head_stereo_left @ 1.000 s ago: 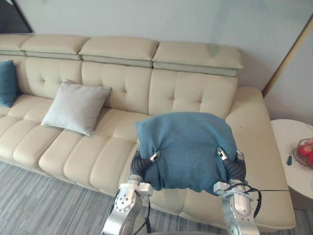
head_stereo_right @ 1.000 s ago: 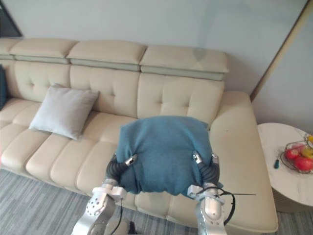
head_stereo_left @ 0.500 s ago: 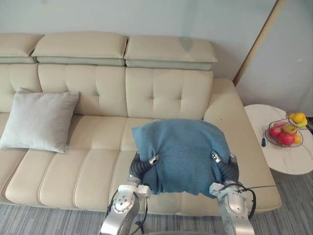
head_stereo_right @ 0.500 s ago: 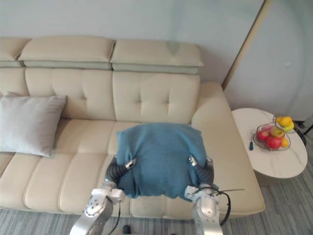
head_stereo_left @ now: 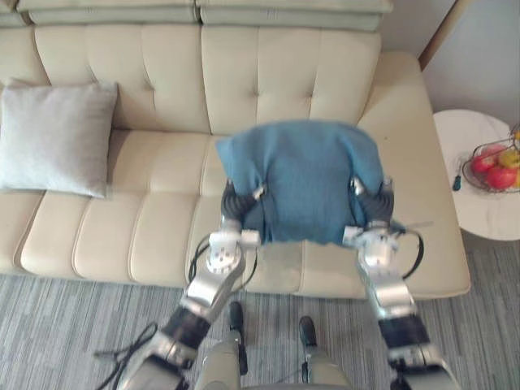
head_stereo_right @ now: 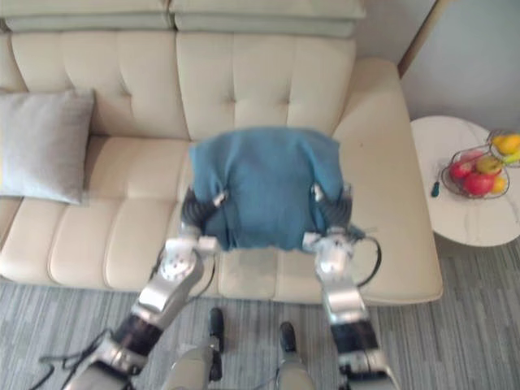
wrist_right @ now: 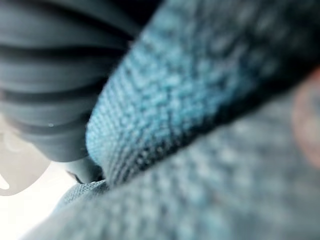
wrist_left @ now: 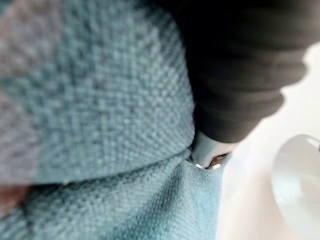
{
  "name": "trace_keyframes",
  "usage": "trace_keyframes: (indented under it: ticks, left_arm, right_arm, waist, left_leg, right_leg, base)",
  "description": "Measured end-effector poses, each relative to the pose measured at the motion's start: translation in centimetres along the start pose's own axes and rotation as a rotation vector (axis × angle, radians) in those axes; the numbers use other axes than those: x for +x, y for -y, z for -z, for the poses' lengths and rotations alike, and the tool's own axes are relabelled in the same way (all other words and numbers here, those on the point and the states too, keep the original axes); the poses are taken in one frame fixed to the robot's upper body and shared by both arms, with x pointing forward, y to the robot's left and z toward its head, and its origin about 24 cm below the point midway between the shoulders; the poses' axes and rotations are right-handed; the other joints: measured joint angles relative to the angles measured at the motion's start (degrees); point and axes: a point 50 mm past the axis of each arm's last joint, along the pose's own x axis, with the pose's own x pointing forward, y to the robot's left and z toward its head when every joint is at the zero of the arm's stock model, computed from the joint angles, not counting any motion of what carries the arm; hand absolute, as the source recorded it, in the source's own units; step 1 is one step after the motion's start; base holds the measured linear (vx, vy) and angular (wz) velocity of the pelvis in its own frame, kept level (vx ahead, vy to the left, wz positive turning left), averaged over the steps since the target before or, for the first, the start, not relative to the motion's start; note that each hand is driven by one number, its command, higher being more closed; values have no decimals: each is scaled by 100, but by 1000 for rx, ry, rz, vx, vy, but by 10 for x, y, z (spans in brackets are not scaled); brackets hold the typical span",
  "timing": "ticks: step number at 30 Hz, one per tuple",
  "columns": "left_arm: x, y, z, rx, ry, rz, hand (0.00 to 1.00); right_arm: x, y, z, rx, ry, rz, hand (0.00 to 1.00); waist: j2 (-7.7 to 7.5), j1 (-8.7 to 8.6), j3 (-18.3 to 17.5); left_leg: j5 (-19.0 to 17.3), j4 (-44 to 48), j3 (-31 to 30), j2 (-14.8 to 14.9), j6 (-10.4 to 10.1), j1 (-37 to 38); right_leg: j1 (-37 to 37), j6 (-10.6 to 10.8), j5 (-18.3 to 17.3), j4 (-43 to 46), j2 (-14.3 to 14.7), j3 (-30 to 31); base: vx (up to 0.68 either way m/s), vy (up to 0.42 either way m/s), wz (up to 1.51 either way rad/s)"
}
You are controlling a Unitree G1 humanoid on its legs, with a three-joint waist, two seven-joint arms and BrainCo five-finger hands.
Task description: Pick up cushions and gather them together orderly.
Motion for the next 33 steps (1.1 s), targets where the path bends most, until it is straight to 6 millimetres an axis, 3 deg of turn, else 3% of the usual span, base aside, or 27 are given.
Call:
trace_keyframes:
  ticks: [1,3,4,6,7,9,11,16,18,21,24,25,33]
  left_arm:
    - [9,0,-8,7,27,-9,100]
    - [45,1,-46,29,137,-51,100]
    - [51,2,-55,28,158,-58,100]
    - [74,3,-95,5,255,-121,100]
    - [79,4,-104,-8,271,-133,0]
    - [94,6,-133,-65,314,-223,0]
    - [101,6,-145,-89,313,-271,0]
    - [117,1,-151,-131,234,-287,0]
    - [122,-7,-140,-115,157,-280,0]
    - [124,-10,-121,-94,63,-261,0]
    - [123,-14,-106,-108,13,-241,0]
    - [120,-17,-93,-109,-20,-231,0]
    - [110,-46,-71,-125,-16,-249,0]
  right_arm:
    - [9,-2,-8,2,22,8,100]
    - [44,-9,-49,18,120,45,100]
    - [50,-10,-58,23,143,57,100]
    - [73,-14,-101,52,238,114,100]
    - [78,-15,-110,53,255,129,0]
    - [95,-18,-140,51,290,185,0]
    - [103,-17,-150,41,288,218,0]
    - [121,-21,-145,122,97,145,0]
    - [123,-24,-133,228,-9,87,0]
    - [123,-25,-123,293,-80,58,0]
    - [120,-31,-114,301,-114,32,0]
    - [117,-32,-104,294,-133,17,0]
    - [102,-34,-72,336,-170,5,0]
  waist:
    - [14,1,46]
    - [60,1,306]
    - [63,2,320]
    - [116,4,559]
    - [128,-1,609]
    - [178,0,709]
    - [202,-6,760]
    - [235,23,937]
    - [243,25,1197]
    - [244,3,1303]
    - [246,-36,1599]
    - [239,-53,1722]
    - [228,-178,1829]
  left_leg:
    - [70,-58,-25,8,-5,-56]
    - [368,-283,-80,44,-30,-202]
    - [399,-299,-89,51,-41,-276]
    - [615,-466,-192,68,-63,-443]
    - [654,-485,-235,69,-83,-486]
    - [797,-645,-404,87,-134,-670]
    - [810,-645,-502,95,-153,-824]
    - [846,-644,-573,112,-203,-1037]
    - [870,-645,-680,112,-238,-1061]
    - [946,-645,-735,124,-348,-1268]
    - [988,-645,-784,128,-409,-1280]
    - [1001,-646,-801,121,-428,-1301]
    - [1000,-646,-822,114,-427,-1312]
  right_leg:
    - [-80,-2,27,6,21,-7]
    - [-336,-13,124,44,97,-54]
    - [-420,-17,147,45,111,-63]
    - [-631,-24,194,59,144,-143]
    - [-675,-28,197,64,145,-167]
    - [-878,-36,203,59,160,-270]
    - [-973,-37,202,25,159,-354]
    - [-1100,-39,200,1,140,-557]
    - [-1089,-40,198,0,137,-648]
    - [-1234,-45,195,-1,141,-759]
    - [-1243,-62,178,35,148,-775]
    - [-1307,-82,111,127,145,-770]
    - [-1686,-131,-251,926,153,-733]
  base:
    - [-110,-36,-3]
    - [-93,-21,0]
    - [-67,-13,1]
    - [-36,-10,7]
    - [-20,-15,11]
    - [4,-24,14]
    - [42,-26,20]
    - [47,-11,14]
    - [40,-12,10]
    - [25,-6,13]
    - [-12,3,5]
    - [-25,2,4]
    - [-31,3,3]
